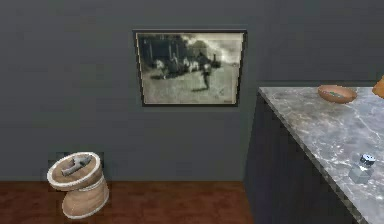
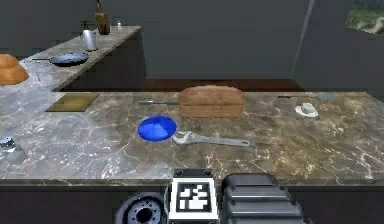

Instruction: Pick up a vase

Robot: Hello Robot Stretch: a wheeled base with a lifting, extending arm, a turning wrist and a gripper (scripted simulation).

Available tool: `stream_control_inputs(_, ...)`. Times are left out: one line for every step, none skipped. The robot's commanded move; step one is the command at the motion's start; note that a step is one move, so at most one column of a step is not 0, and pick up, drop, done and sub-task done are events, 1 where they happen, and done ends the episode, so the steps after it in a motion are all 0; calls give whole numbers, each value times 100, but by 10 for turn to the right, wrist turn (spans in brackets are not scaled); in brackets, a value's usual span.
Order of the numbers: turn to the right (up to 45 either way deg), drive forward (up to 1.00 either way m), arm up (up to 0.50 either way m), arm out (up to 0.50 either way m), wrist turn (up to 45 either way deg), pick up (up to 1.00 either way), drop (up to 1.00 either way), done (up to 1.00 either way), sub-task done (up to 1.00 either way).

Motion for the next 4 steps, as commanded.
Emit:
stream_control_inputs(0, 0, 0, 30, 0, 0, 0, 0, 0)
stream_control_inputs(0, 0, 0, 0, 450, 0, 0, 0, 0)
stream_control_inputs(0, 0, 0, 0, 450, 0, 0, 0, 0)
stream_control_inputs(0, 0, 0, 0, 450, 0, 0, 0, 0)
